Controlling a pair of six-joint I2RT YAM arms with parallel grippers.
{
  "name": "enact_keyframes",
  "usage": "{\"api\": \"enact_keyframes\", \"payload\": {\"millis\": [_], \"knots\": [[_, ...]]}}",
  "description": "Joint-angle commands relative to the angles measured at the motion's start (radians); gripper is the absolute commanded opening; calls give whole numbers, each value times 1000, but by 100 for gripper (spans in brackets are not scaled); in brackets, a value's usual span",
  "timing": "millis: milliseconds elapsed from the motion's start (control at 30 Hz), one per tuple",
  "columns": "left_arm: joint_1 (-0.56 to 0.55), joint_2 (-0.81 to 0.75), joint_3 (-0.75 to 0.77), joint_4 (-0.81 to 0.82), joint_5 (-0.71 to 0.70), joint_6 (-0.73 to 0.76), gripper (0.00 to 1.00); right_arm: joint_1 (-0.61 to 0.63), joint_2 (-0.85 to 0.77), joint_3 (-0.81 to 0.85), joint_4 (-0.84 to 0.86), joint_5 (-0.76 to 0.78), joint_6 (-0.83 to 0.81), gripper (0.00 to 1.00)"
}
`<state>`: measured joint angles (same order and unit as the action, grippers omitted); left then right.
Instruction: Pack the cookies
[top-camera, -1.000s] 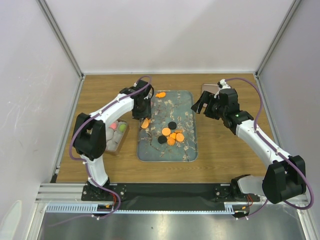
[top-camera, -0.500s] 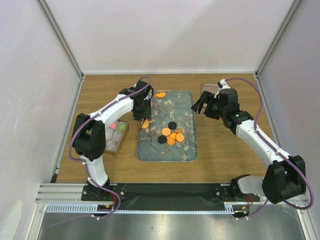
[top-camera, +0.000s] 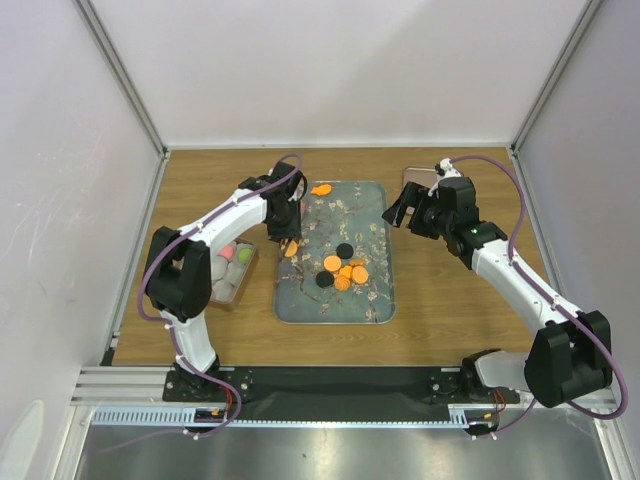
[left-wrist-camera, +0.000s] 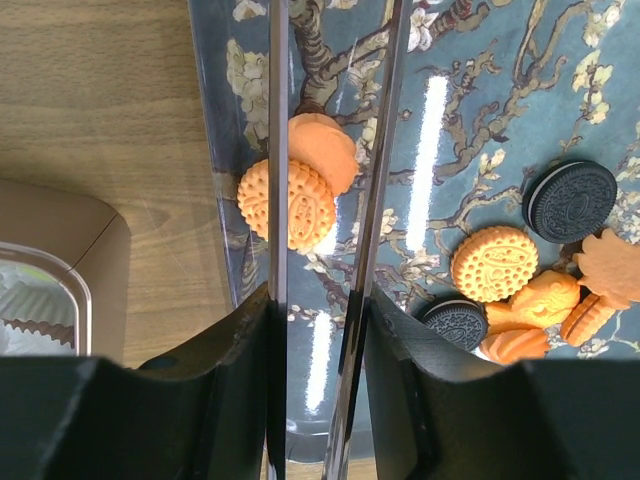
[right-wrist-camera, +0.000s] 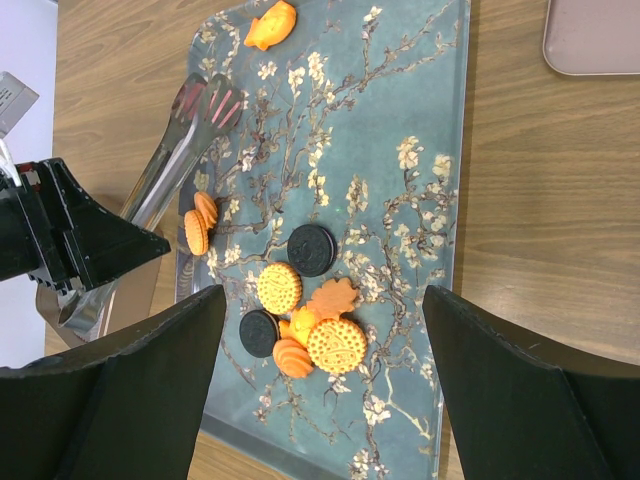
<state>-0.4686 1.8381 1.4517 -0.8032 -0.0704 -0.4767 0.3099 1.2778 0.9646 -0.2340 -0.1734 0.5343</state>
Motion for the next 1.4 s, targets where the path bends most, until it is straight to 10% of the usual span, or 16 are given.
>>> {"api": "enact_keyframes", "payload": {"millis": [0, 767, 1367], "knots": [[5, -54, -5, 6, 21, 18, 41, 0, -20, 20, 21, 2, -7, 87], [2, -226, 13, -45, 17, 32, 40, -5, -15, 22, 19, 6, -8, 87], [163, -799, -355, -240, -28, -16, 41, -3, -3, 25, 21, -8, -5, 87]]}}
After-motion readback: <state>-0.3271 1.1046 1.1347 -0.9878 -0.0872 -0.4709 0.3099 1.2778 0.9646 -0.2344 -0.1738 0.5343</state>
